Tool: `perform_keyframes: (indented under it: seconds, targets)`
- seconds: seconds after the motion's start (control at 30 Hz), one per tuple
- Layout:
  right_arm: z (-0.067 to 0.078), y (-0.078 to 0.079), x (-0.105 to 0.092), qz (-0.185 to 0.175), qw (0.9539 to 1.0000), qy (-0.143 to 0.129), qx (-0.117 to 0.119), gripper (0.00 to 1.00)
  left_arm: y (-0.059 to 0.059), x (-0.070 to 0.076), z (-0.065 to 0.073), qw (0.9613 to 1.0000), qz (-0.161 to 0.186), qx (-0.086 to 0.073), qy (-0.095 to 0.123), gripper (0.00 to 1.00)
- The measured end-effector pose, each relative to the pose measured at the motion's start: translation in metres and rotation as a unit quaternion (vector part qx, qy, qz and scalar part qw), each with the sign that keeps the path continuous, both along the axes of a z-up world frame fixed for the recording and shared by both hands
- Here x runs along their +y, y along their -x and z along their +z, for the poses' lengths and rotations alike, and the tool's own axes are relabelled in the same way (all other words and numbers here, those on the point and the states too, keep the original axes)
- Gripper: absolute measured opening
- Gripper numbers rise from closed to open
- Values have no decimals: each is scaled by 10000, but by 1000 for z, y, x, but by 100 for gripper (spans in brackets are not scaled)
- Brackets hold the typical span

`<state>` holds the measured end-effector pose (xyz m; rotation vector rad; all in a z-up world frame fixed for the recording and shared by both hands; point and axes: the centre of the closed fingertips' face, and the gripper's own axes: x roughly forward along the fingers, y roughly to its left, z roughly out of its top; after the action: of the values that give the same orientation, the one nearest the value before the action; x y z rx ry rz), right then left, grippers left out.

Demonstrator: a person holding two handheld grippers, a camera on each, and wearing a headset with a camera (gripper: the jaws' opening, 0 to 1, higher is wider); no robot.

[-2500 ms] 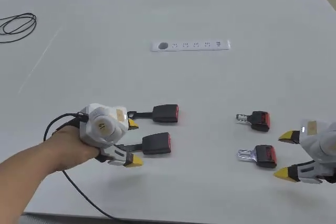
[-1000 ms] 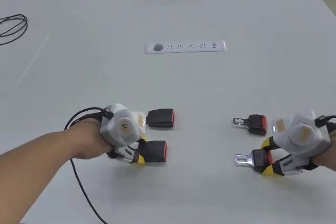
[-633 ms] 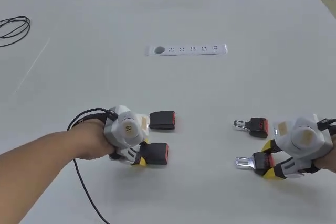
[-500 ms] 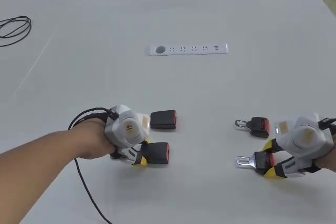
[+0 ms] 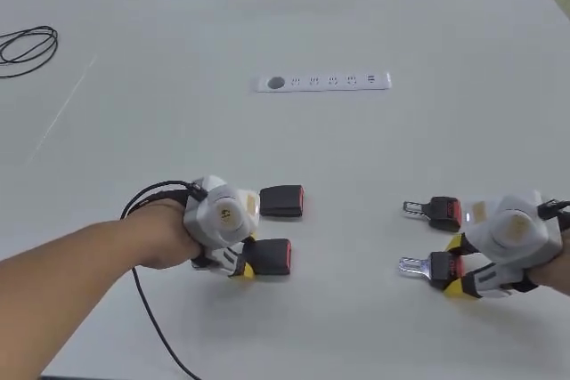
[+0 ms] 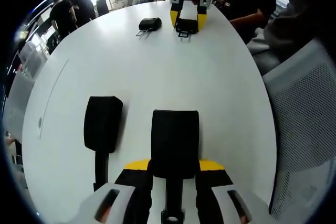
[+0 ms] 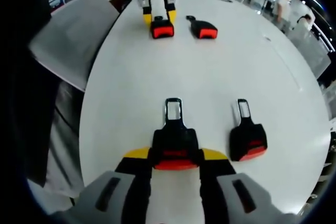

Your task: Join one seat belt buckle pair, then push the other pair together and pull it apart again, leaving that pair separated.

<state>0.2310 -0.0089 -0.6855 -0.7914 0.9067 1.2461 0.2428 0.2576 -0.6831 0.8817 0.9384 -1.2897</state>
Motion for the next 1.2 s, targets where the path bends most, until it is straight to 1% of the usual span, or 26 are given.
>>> perform_keyframes:
  seconds: [0.13, 0.23, 0.4, 0.47, 0.7, 0.87, 1.03, 1.2]
  targets:
    - [1, 0, 4, 19, 10000, 16, -87, 35, 0, 0, 0, 10000, -2, -2, 4, 32]
    - [1, 1, 11, 5, 9999, 18, -160, 35, -1, 1, -1, 10000, 21, -7, -4, 32]
    - [1, 4, 23, 1, 9998, -45, -175, 35, 0, 1, -1, 10000, 31, -18, -15, 32]
    - [2, 3, 30, -32, 9997, -61, -213, 35, 0, 1, -1, 10000, 32, -18, -16, 32]
    - [2, 6, 56, 15, 9997, -174, -181, 35, 0, 1, 0, 10000, -4, -32, -24, 32]
    - [2, 7, 75, 6, 9995, -296, -124, 35, 0, 1, 0, 10000, -22, -46, 13, 32]
    - [2, 6, 93, 30, 9992, -390, -89, 35, 0, 1, 0, 10000, -33, -33, 26, 32]
    - [2, 3, 106, 76, 9990, -438, -86, 35, 0, 1, -1, 10000, -35, -14, 33, 32]
